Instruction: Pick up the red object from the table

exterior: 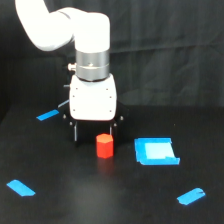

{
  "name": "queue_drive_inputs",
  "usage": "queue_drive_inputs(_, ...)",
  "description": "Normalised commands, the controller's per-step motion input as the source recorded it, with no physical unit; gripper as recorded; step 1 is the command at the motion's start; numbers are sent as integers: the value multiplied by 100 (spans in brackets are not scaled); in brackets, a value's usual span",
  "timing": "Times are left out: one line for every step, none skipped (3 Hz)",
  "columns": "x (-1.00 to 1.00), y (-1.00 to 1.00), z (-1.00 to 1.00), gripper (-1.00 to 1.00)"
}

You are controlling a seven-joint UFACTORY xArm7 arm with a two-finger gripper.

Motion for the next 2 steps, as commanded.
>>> queue_drive_inputs(6, -48, 2, 98)
queue_drive_inputs(2, -48, 3, 96)
